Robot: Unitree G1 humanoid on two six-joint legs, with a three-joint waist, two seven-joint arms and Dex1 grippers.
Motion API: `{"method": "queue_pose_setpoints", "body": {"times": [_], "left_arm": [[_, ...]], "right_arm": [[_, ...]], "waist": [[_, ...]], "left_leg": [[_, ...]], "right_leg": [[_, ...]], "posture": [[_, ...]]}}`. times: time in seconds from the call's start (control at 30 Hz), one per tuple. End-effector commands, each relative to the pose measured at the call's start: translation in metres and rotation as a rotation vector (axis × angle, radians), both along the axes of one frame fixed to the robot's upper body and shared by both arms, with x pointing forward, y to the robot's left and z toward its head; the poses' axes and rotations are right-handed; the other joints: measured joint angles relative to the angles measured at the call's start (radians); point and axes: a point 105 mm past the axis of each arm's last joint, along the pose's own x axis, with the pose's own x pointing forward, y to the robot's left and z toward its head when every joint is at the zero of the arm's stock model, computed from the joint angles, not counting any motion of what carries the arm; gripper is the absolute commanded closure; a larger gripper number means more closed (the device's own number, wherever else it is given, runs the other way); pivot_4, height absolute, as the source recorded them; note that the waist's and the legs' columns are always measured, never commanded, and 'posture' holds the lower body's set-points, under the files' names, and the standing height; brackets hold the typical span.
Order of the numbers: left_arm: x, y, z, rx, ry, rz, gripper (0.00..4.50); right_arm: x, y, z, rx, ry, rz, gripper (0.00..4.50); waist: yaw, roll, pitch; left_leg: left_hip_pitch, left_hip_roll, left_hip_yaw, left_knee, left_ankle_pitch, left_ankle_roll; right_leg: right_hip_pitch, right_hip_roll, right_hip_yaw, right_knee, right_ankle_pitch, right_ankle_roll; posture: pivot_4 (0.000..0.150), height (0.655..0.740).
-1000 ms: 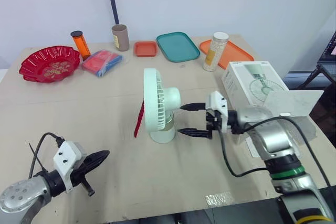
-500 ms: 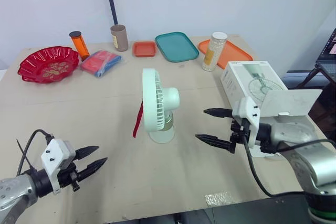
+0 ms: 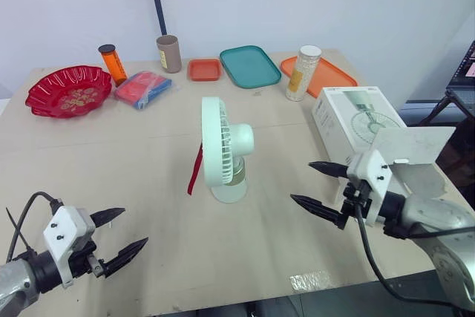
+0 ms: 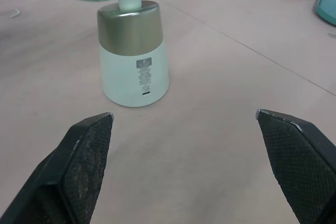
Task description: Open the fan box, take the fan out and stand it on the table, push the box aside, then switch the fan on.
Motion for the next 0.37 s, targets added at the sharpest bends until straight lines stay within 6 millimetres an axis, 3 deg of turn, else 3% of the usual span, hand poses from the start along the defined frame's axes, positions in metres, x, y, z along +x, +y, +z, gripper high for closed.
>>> {"method": "queue_pose_setpoints", "body": {"times": [0.03, 0.23, 0.37], "left_arm": [[0.004, 0.011, 0.010, 0.062, -0.108, 0.047, 0.05], [0.004, 0.013, 0.001, 0.120, -0.173, 0.044, 0.05], [0.003, 0.011, 0.000, 0.121, -0.180, 0.042, 0.05]], "right_arm": [[-0.009, -0.005, 0.007, -0.056, -0.105, 0.007, 0.00], [-0.016, -0.020, -0.014, -0.144, -0.158, 0.007, 0.00], [-0.018, -0.022, -0.016, -0.141, -0.154, 0.020, 0.00]], "waist": [[0.000, 0.000, 0.000], [0.000, -0.002, -0.001], [0.000, -0.002, -0.001]], "left_leg": [[0.000, 0.000, 0.000, 0.000, 0.000, 0.000], [0.004, 0.000, 0.001, 0.000, -0.002, 0.002], [0.004, 0.000, 0.002, 0.000, -0.002, 0.002]], "right_leg": [[0.001, 0.000, 0.000, 0.000, -0.001, 0.001], [0.009, 0.000, 0.001, -0.001, -0.006, 0.007], [0.009, 0.000, 0.002, -0.001, -0.006, 0.006]], "posture": [[0.150, 0.7400], [0.150, 0.7400], [0.150, 0.7400]]}}
